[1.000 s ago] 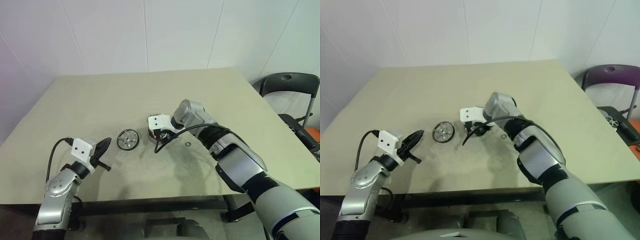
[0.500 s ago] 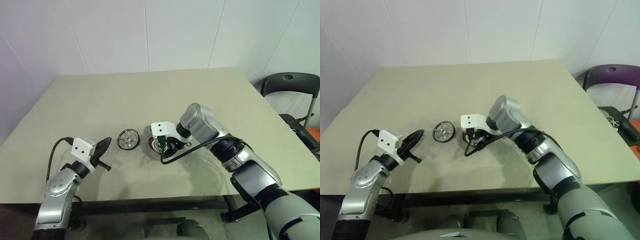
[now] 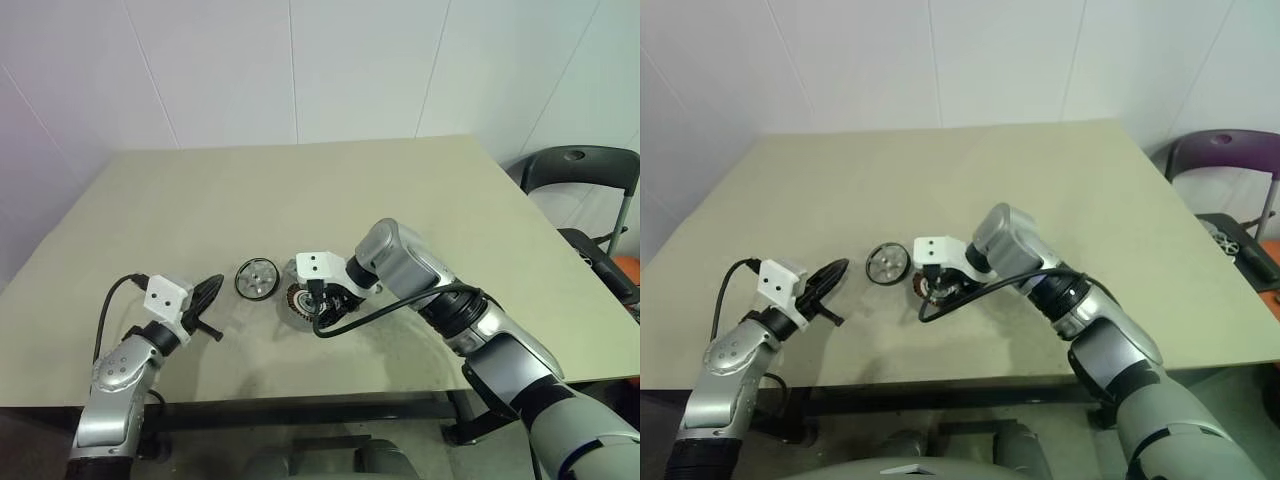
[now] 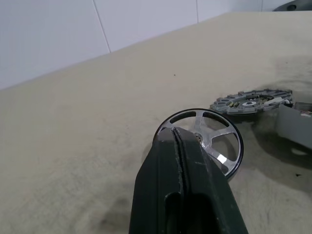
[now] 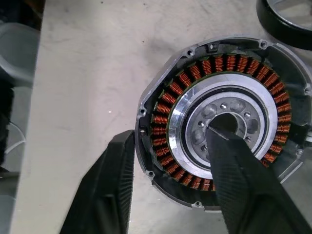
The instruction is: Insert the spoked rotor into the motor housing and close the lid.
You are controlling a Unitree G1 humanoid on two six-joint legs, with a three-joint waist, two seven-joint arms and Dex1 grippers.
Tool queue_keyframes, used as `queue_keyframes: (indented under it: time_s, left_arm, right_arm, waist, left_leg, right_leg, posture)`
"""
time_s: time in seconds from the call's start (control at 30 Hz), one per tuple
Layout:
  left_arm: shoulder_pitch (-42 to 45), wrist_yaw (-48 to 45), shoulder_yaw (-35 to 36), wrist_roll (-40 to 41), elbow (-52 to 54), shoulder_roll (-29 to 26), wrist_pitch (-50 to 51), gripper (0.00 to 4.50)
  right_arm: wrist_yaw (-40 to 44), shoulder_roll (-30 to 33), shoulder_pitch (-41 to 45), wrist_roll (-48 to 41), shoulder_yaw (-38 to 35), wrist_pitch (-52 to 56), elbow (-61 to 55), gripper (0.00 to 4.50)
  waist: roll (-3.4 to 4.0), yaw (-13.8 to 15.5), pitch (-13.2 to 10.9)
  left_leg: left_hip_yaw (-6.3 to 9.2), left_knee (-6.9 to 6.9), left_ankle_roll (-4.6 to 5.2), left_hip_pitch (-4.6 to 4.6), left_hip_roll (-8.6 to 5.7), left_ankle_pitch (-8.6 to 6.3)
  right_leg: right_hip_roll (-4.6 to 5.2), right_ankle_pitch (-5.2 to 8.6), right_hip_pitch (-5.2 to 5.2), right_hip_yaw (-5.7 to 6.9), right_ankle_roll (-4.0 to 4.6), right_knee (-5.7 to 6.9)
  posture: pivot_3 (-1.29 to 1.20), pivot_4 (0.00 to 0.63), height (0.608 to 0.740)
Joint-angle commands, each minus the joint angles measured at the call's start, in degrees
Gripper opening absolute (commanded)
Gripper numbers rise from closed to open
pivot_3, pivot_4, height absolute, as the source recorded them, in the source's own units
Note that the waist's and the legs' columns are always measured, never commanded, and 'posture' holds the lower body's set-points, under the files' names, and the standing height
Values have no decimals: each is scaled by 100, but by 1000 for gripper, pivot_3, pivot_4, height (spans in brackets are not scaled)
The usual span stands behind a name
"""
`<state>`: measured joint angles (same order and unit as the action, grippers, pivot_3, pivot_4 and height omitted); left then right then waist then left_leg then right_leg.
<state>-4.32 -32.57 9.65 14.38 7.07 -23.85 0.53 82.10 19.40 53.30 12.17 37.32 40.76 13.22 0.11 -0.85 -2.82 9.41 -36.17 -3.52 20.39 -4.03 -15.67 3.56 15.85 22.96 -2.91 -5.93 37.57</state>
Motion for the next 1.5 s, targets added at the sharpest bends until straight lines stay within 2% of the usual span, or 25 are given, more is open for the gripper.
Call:
queue_keyframes:
  time_s: [0.03,0.13,0.37,0.6,0.7,0.8,0.93,1.03,1.23,1.5]
  left_arm:
    - [60,-9,-3,3,97,-8,-144,0]
    - [73,-26,4,6,87,-8,-141,0]
    - [59,-70,35,53,111,-27,-117,0]
    - [-33,-197,61,70,114,-62,-115,0]
    - [-49,-270,87,83,108,-110,-102,0]
    - [-57,-315,91,106,112,-136,-88,0]
    - [-106,-506,85,358,212,-147,75,0]
    - [-115,-559,80,441,262,-160,149,0]
    - [-95,-571,72,411,263,-197,170,0]
    - [-154,-550,76,393,309,-202,173,0]
  right_arm:
    - [-37,83,105,-84,-1,-110,-136,3549]
    - [48,169,128,-180,-40,-22,-332,4476]
    - [148,621,218,-625,-438,204,-805,4476]
    - [-646,800,56,-1055,-1435,50,187,4476]
    - [-1176,725,-290,-1467,-2249,-821,405,4476]
    - [-1376,906,-762,-1530,-2550,-1756,424,4476]
    - [-1262,1040,-1080,-1770,-2738,-1750,700,4476]
    - [-1515,1016,-1283,-1794,-2838,-1857,938,4476]
    - [-1424,1093,-1683,-1785,-2694,-1805,1042,4476]
    - [-1612,1065,-1715,-1672,-2680,-2085,1439,4476]
  waist:
    - [-1,3,0]
    - [-1,5,0]
    - [-1,9,1]
    - [-2,13,1]
    - [-3,13,1]
    - [-3,14,2]
    - [-3,2,1]
    - [-2,1,1]
    - [-2,15,1]
    - [-3,13,1]
  left_leg:
    - [0,0,0,0,0,0]
    - [1,0,0,1,0,0]
    - [1,-1,0,1,0,0]
    - [0,-2,0,-3,0,0]
    - [0,1,0,-2,0,0]
    - [-1,4,1,-1,0,0]
    - [-7,1,4,-2,0,-2]
    - [-8,0,4,-7,2,-2]
    - [-15,-2,4,-9,2,-2]
    - [-17,-4,4,-13,2,-1]
  right_leg:
    - [0,0,0,0,0,0]
    - [0,0,0,0,0,0]
    - [1,0,-1,1,0,-1]
    - [2,0,-9,2,0,-2]
    - [1,0,-8,3,0,-3]
    - [2,0,-11,4,0,-12]
    - [2,0,-18,3,-1,-19]
    - [1,0,-21,3,0,-16]
    - [1,0,-28,4,0,-19]
    - [0,0,-32,4,0,-19]
  posture:
    - [0,0,740]
    - [0,0,740]
    - [0,0,740]
    - [0,0,740]
    - [0,0,740]
    - [0,0,740]
    - [0,0,740]
    - [0,0,740]
    - [0,0,740]
    - [0,0,740]
